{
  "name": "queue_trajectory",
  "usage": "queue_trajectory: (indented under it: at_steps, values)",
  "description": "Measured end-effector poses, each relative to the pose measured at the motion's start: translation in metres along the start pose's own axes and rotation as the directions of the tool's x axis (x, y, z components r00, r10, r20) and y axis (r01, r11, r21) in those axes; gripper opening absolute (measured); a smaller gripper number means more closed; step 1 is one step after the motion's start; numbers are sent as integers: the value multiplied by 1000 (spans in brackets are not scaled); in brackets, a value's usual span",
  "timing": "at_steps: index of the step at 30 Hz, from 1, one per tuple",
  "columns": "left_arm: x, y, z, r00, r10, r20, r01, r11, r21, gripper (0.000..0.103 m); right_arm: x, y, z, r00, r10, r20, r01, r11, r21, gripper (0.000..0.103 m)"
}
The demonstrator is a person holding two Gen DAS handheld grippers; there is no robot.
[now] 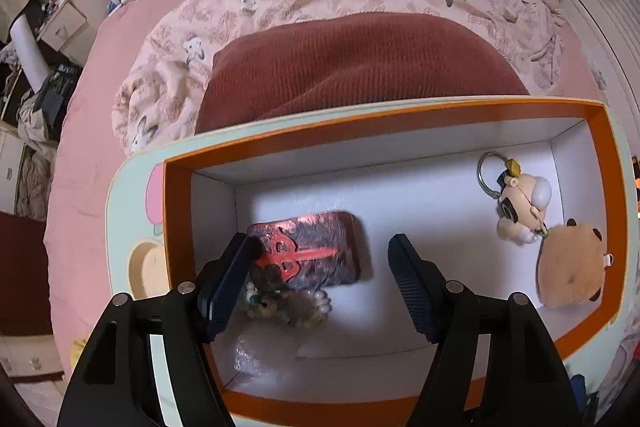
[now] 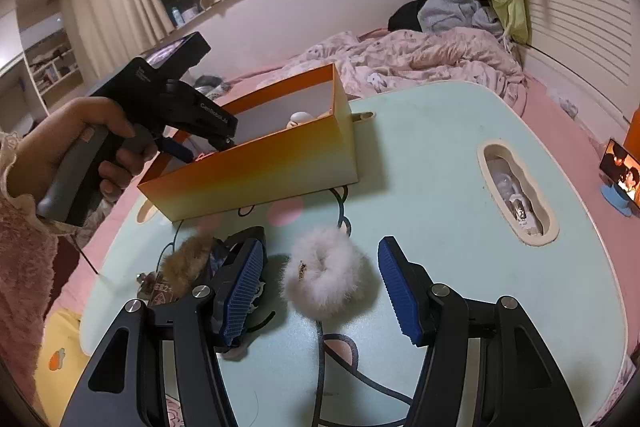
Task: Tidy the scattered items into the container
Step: 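Reach the left gripper into the box toward the red-black tin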
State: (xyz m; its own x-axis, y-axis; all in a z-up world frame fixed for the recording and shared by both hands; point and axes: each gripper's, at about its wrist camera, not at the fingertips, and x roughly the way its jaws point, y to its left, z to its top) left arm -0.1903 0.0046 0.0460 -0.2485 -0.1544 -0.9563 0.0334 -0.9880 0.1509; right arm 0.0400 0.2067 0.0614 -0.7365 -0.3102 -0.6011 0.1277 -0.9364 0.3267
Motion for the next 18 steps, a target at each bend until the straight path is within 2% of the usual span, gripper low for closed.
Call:
queue_trajectory:
  at_steps: [3, 9, 14, 16, 18]
  values:
    - [1, 0, 0, 999, 43, 14, -43, 999, 23, 62, -1, -3, 0, 1000, 5, 1, -5, 1000, 12, 60]
    - [4, 1, 3, 998, 56, -37, -54, 997, 55, 62, -1, -3, -1, 1000, 8, -9, -8, 1000, 20, 60]
    - [5, -6, 1, 996, 86, -10, -85, 993, 86, 60, 0, -3, 0, 1000, 10, -11, -10, 1000, 25, 60]
    - [4, -2, 1, 998, 64, -11, -63, 995, 82, 59, 1, -4, 0, 1000, 13, -14, -12, 999, 31, 60]
    - [1, 4, 2, 1000, 3, -20, -1, 998, 67, 59, 2, -5, 0, 1000, 14, -17, -14, 999, 36, 60]
